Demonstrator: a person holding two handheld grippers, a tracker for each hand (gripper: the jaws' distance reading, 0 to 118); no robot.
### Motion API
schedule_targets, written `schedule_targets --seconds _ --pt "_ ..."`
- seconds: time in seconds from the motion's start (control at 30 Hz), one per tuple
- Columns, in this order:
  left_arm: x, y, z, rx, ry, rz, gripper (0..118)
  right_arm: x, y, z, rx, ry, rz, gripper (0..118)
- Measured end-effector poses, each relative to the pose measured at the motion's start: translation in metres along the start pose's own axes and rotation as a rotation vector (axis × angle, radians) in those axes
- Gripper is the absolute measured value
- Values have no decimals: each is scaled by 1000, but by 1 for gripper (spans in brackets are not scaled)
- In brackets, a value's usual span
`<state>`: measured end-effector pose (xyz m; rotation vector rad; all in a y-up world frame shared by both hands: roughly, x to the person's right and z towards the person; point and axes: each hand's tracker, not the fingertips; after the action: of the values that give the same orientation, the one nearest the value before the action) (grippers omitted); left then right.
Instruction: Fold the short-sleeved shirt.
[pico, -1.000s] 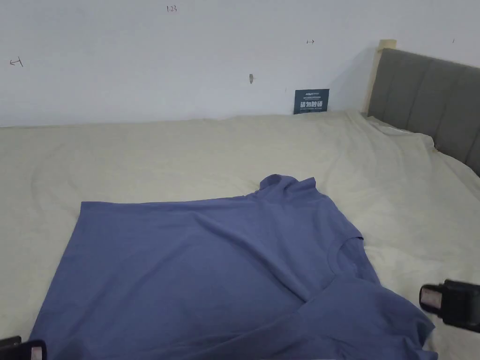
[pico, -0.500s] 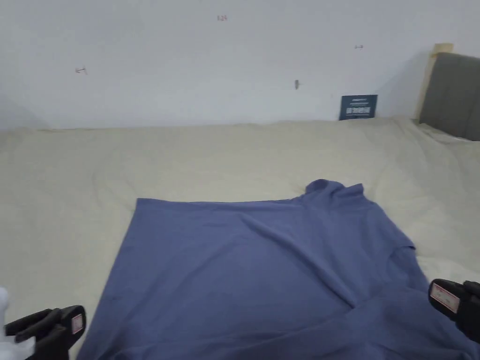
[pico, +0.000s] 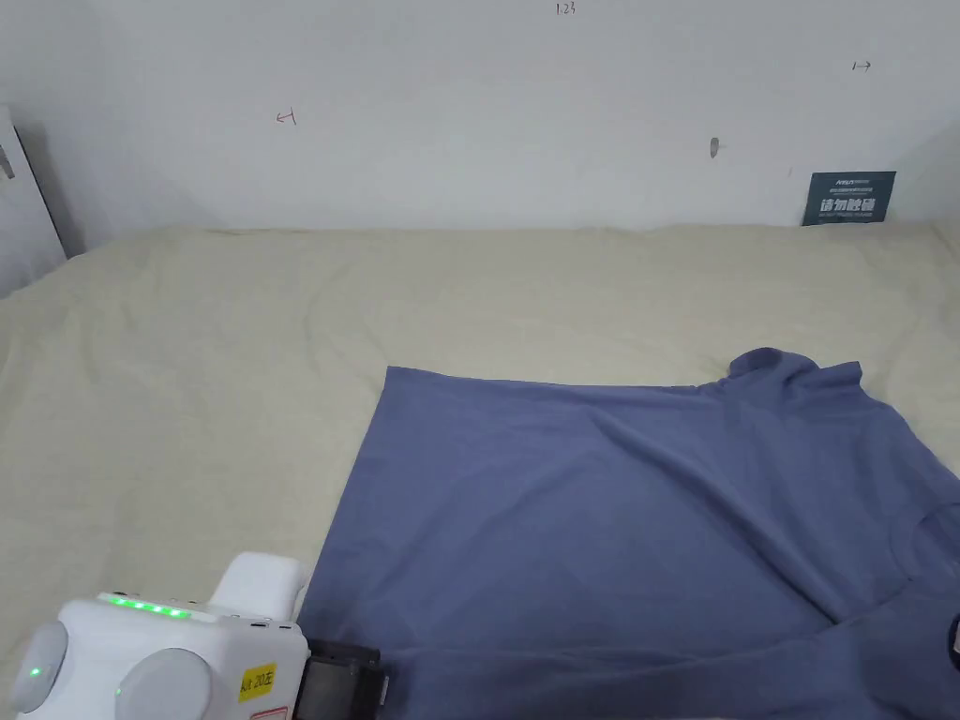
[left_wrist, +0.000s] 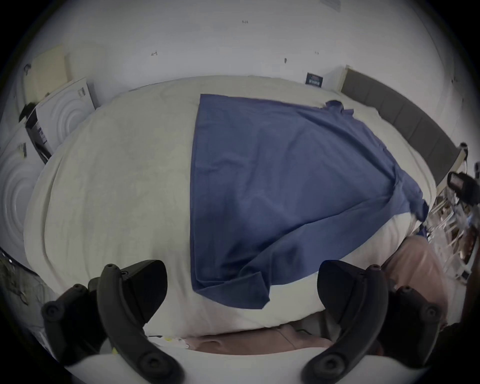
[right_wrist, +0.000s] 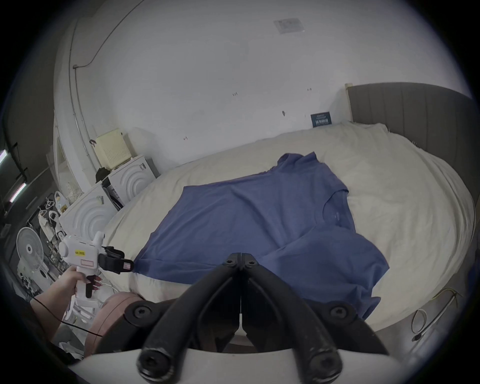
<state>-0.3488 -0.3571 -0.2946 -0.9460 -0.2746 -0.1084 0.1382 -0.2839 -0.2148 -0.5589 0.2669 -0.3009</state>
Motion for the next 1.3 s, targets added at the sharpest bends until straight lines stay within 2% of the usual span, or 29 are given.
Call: schedule_targets --seconds 0.03,0.07,0.1,0.17,0.2,0.37,0.4,0.47,0.57,0.6,0.63,0.67,0.7,0.8,0.87,0.9,0.93,0.97,1.0,1.03,1.1,1.17,1.3 --pt "2 -1 -4 -24 10 -23 114 0 0 -1 -8 -3 -3 0" --pt "2 -2 -6 -34 3 -33 108 3 -6 -3 -14 -7 -4 0" --pt "7 0 -8 -46 -7 -35 84 3 -7 -5 -21 -13 -8 0" --pt "9 -2 -10 -43 11 -53 10 4 -6 -7 -35 -16 -16 0" --pt "10 -3 -13 -40 55 -81 4 6 -11 -8 -37 -15 -21 0" --pt "11 -4 -3 10 7 -55 4 16 -14 -6 -15 -28 -22 0" --pt "13 -6 -1 0 -68 8 4 23 -12 -5 -13 -33 -17 0" --pt "11 -6 5 5 -74 14 4 43 -13 -4 -24 -104 13 0" --pt "12 -4 12 23 -78 16 4 84 -13 -6 -146 -190 -34 0" --pt "12 -5 14 28 -83 17 4 98 -18 -7 -189 -205 -56 22" --pt "15 -4 16 41 -93 27 4 106 -23 -6 -220 -245 -62 52" --pt "10 1 22 142 48 -84 4 111 -28 -6 -236 -263 -55 77" --pt "9 -1 22 138 3 -36 4 115 -34 -6 -265 -288 -24 81" --pt "12 -3 19 107 -59 45 4 124 -49 -17 -368 -314 69 81" --pt "15 -5 18 109 -55 42 4 123 -56 -25 -388 -287 78 80" --pt "18 -3 17 104 -41 31 4 122 -58 -29 -383 -276 82 75" --pt "21 -5 16 80 -64 51 4 121 -59 -32 -377 -263 86 65" --pt "21 -5 16 81 -56 45 4 121 -58 -34 -373 -252 84 46" --pt "21 -6 15 75 -57 44 4 119 -58 -37 -365 -239 78 9" --pt "19 -5 14 70 -58 47 4 120 -58 -40 -361 -240 71 4" --pt "18 -8 15 65 -68 74 4 120 -59 -37 -307 -261 68 4" --pt "14 -9 17 73 -74 101 4 121 -58 -33 -301 -236 42 4" --pt "8 -13 23 107 -137 189 4 116 -58 -16 -256 -227 62 4"
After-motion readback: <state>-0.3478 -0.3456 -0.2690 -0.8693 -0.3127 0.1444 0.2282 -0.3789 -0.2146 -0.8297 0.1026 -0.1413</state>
